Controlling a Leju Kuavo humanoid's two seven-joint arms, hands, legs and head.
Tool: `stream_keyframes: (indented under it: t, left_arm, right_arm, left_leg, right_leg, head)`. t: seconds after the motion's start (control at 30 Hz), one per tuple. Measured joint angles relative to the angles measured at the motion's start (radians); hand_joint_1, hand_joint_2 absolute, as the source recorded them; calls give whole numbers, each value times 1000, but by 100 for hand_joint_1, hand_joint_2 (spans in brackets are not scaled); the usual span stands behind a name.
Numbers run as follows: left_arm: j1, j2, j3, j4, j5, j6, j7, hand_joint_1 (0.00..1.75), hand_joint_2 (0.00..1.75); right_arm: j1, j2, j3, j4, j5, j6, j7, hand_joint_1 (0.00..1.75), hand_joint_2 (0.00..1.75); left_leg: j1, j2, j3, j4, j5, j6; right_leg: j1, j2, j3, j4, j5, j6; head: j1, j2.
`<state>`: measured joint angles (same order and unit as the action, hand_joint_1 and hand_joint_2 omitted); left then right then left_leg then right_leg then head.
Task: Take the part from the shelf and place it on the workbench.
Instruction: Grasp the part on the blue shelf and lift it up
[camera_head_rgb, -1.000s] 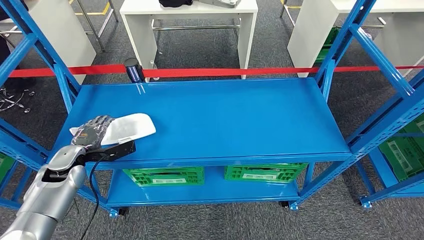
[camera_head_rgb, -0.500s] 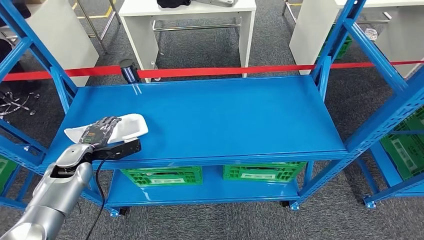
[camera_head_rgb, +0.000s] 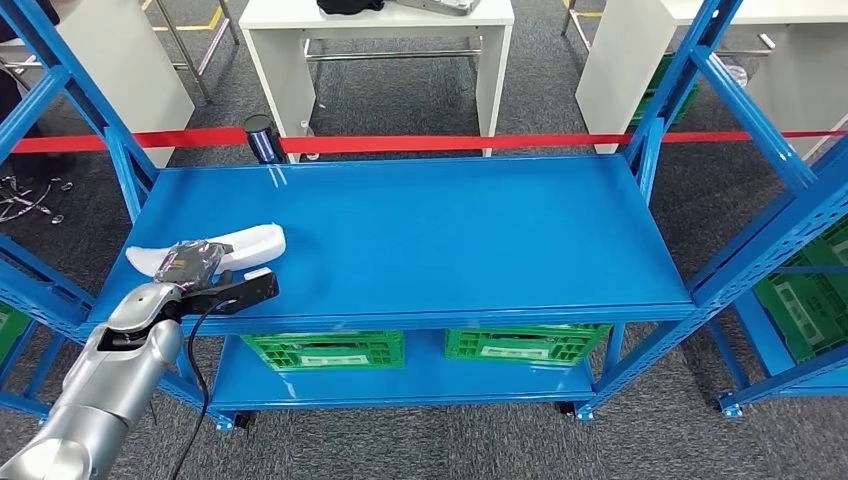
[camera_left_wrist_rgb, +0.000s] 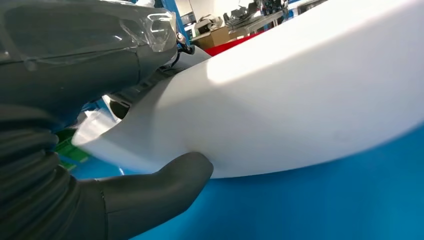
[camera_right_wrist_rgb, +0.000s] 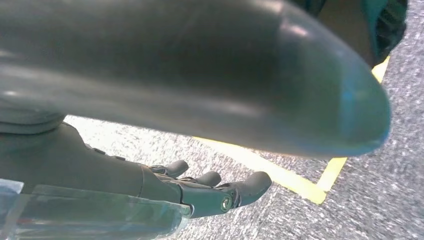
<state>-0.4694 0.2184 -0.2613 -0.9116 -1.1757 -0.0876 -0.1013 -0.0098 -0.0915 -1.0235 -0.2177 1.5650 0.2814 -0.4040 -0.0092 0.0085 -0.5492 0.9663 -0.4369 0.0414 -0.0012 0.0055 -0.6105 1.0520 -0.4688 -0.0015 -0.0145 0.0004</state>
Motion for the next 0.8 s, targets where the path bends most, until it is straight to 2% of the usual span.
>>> stream_keyframes:
  t: [0.07, 0.1, 0.13, 0.17, 0.2, 0.23, 0.27, 0.3, 0.33, 0.4, 0.47, 0.5, 0.53, 0.6, 0.63, 0.67, 0.7, 0.77, 0.8]
  left_arm:
    - [0, -1, 0, 0, 0, 1, 0, 174, 175]
    - [1, -2, 0, 0, 0, 2, 0, 173, 175]
    - [2, -3, 0, 1, 1, 3, 0, 173, 175]
    - [2, -3, 0, 1, 1, 5, 0, 173, 175]
    - [2, -4, 1, 1, 2, 8, 0, 173, 175]
    - [3, -4, 1, 1, 3, 11, 0, 173, 175]
    - [3, -4, 3, 0, 4, 16, 0, 173, 175]
    - [3, -5, 6, -1, 6, 22, 0, 173, 175]
    - [3, -6, 9, -3, 8, 26, 0, 173, 175]
    - [6, -8, 15, -9, 12, 34, -3, 173, 175]
    - [12, -11, 21, -24, 23, 44, -14, 173, 175]
    - [15, -13, 25, -35, 33, 50, -24, 173, 175]
    - [19, -15, 30, -48, 50, 56, -37, 173, 175]
    - [34, -25, 49, -86, 127, 64, -82, 173, 175]
    - [48, -33, 64, -117, 192, 61, -112, 173, 175]
    - [67, -44, 81, -157, 275, 50, -147, 173, 175]
    - [88, -58, 101, -208, 381, 28, -185, 173, 175]
    - [131, -89, 142, -333, 664, -62, -263, 173, 175]
    - [150, -104, 158, -399, 839, -131, -301, 173, 175]
  right_arm:
    - [-2, -5, 1, 3, 0, -5, 0, 0, 0]
    - [-2, -7, 1, 5, 0, -7, 0, 0, 0]
    - [-2, -8, 1, 7, 0, -9, 0, 0, 0]
    - [-3, -9, 2, 9, 0, -10, 0, 0, 0]
    - [-3, -11, 3, 10, 0, -12, 0, 0, 0]
    - [-4, -12, 3, 11, 0, -13, 0, 0, 0]
    - [-6, -13, 4, 14, 0, -15, 0, 0, 0]
    - [-7, -14, 4, 16, 0, -17, 0, 0, 0]
    - [-8, -15, 4, 18, -1, -18, 0, 0, 0]
    - [-9, -17, 4, 24, -2, -20, 0, 0, 0]
    - [-9, -17, 4, 30, -5, -25, 0, 0, 0]
    - [-9, -17, 4, 32, -6, -28, -1, 0, 0]
    - [-9, -17, 4, 34, -8, -30, -1, 0, 0]
    - [-9, -18, 4, 36, -11, -32, -2, 0, 0]
    - [-8, -17, 4, 36, -12, -33, -2, 0, 0]
    - [-8, -17, 4, 37, -12, -33, -2, 0, 0]
    - [-9, -17, 4, 37, -12, -33, -2, 0, 0]
    - [-9, -16, 5, 37, -8, -33, -2, 0, 0]
    - [-10, -16, 5, 37, -5, -33, -1, 0, 0]
  left_leg:
    - [1, 2, 0, -6, 5, 2]
    - [1, 2, -2, -6, 6, 2]
    - [2, 2, -3, -6, 6, 2]
    - [3, 2, -4, -4, 6, 1]
    - [5, 2, -4, -2, 4, -2]
    - [7, 2, -5, 5, 1, -7]
    - [7, 1, -8, 14, -4, -15]
    - [7, 1, -13, 24, -9, -22]
    - [6, 0, -19, 31, -12, -29]
    - [7, 0, -25, 37, -13, -36]
    - [11, -1, -36, 55, -27, -44]
    - [13, -2, -51, 87, -47, -48]
    - [15, -3, -77, 142, -78, -53]
    - [17, -4, -143, 283, -137, -59]
    - [18, -4, -166, 330, -149, -59]
    - [19, -4, -172, 337, -140, -58]
    - [19, -4, -157, 302, -113, -55]
    - [18, -6, -92, 162, -44, -45]
    - [15, -7, -64, 101, -23, -39]
  right_leg:
    - [-5, 0, -59, 126, -55, -1]
    - [-7, 0, -90, 191, -77, 2]
    - [-11, -1, -108, 229, -87, 9]
    - [-15, -1, -106, 225, -80, 20]
    - [-20, -2, -83, 182, -59, 33]
    - [-27, -3, -46, 108, -31, 47]
    - [-29, -4, -10, 40, -10, 54]
    - [-30, -3, 14, -7, 3, 50]
    - [-29, -1, 25, -31, 7, 42]
    - [-26, 2, 22, -32, 7, 18]
    - [-28, 3, 22, -32, 9, 6]
    - [-29, 3, 22, -33, 10, 1]
    - [-30, 3, 22, -33, 10, -2]
    - [-29, 4, 21, -33, 10, -5]
    - [-28, 5, 22, -33, 9, -5]
    - [-27, 6, 23, -33, 9, -5]
    - [-27, 8, 24, -33, 9, -6]
    - [-25, 12, 27, -33, 7, -5]
    - [-22, 13, 27, -33, 7, -3]
  head:
    - [1, 0]
    - [1, 0]
    - [1, 0]
    - [1, 0]
    - [1, 0]
    - [1, 0]
    - [2, 0]
    - [1, 0]
    - [1, 0]
    - [0, 0]
    - [0, 0]
    - [-1, 0]
    - [-1, 0]
    - [-2, 0]
    - [-2, 0]
    - [-2, 0]
    - [-2, 0]
    - [-1, 0]
    - [-1, 0]
